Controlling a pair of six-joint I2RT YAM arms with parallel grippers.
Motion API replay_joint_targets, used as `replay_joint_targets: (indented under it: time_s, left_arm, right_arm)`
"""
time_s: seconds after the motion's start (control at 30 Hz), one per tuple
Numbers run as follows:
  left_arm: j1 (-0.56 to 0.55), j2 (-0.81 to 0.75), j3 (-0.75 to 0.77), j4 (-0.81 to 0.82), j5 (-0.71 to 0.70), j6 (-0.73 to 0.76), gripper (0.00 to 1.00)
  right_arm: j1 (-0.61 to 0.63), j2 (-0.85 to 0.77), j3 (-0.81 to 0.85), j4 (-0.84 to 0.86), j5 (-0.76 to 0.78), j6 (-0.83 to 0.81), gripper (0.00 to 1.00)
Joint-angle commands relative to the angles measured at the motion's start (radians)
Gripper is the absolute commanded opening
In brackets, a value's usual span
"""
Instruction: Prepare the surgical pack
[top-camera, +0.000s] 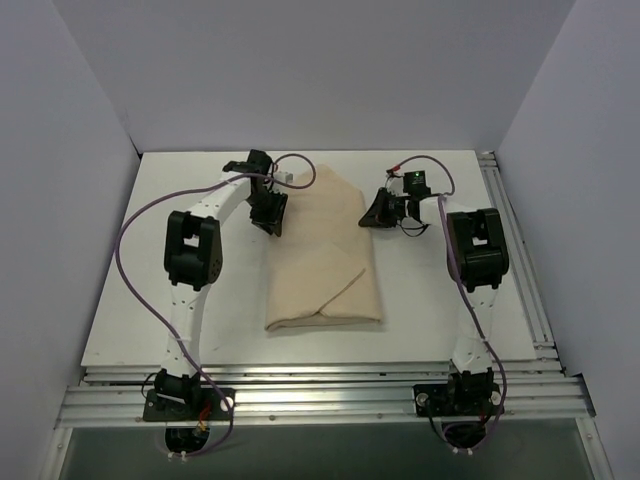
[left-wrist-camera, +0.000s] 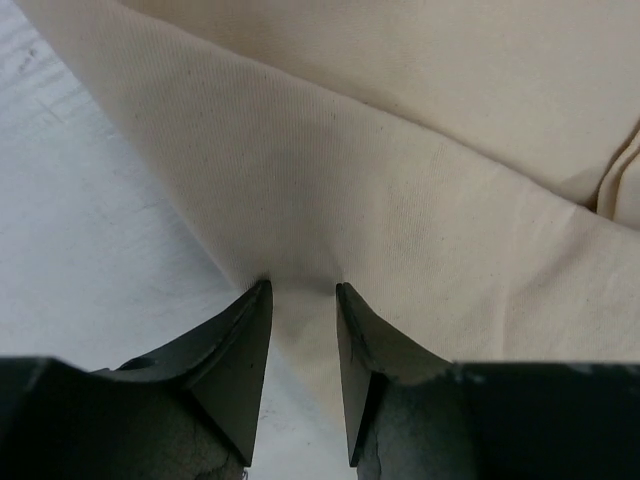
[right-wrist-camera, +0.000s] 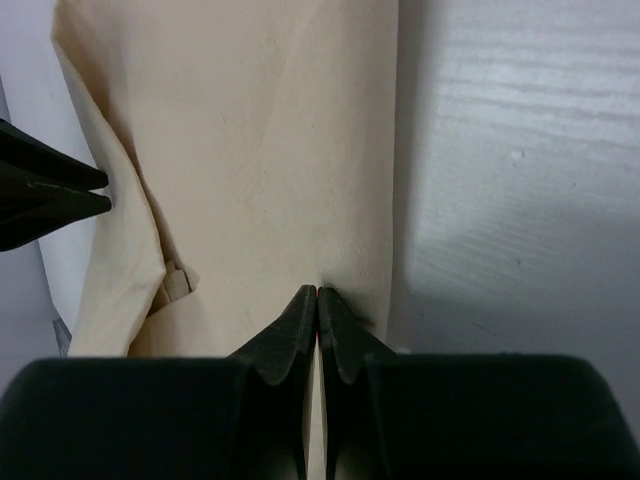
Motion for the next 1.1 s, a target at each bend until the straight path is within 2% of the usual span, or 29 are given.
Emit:
replay_joint_targets:
  time_s: [0.0, 0.1, 0.27, 0.5, 0.6, 0.83, 0.93, 1.0, 1.07]
  left_arm:
    - [0.002, -0.002, 0.105, 0.025, -0.010, 0.026, 0.42]
    - [0.004, -0.007, 0.185, 0.010, -0.007, 0.029, 0.42]
    - [0.030, 0.018, 0.214, 0.053, -0.037, -0.017, 0.43]
    - [0.038, 0.180, 0.300, 0.017, -0.045, -0.060, 0.43]
    - [0.033, 0.226, 0.364, -0.010, -0.047, -0.057, 0.43]
    - [0.084, 0.138, 0.383, -0.004, -0.088, -0.068, 0.43]
    - [0.111, 0.096, 0.390, 0.031, -0.076, -0.083, 0.48]
    - [0.114, 0.098, 0.399, 0.045, -0.068, -0.094, 0.54]
    - [0.110, 0.133, 0.416, 0.045, -0.055, -0.101, 0.55]
  right_arm:
    - [-0.008, 0.010, 0.106, -0.001, -0.004, 0.015, 0.00]
    - [-0.011, 0.040, 0.194, 0.028, 0.006, 0.066, 0.00]
    - [-0.013, 0.135, 0.283, 0.042, 0.057, 0.119, 0.00]
    - [-0.013, 0.246, 0.298, 0.143, 0.062, 0.228, 0.00]
    - [-0.016, 0.255, 0.300, 0.139, 0.066, 0.236, 0.00]
    - [-0.031, 0.180, 0.373, 0.078, 0.066, 0.230, 0.00]
    - [-0.037, 0.154, 0.459, -0.014, 0.124, 0.178, 0.09]
    - [-0.039, 0.163, 0.517, -0.091, 0.189, 0.134, 0.21]
    - [-0.039, 0.178, 0.546, -0.122, 0.200, 0.118, 0.28]
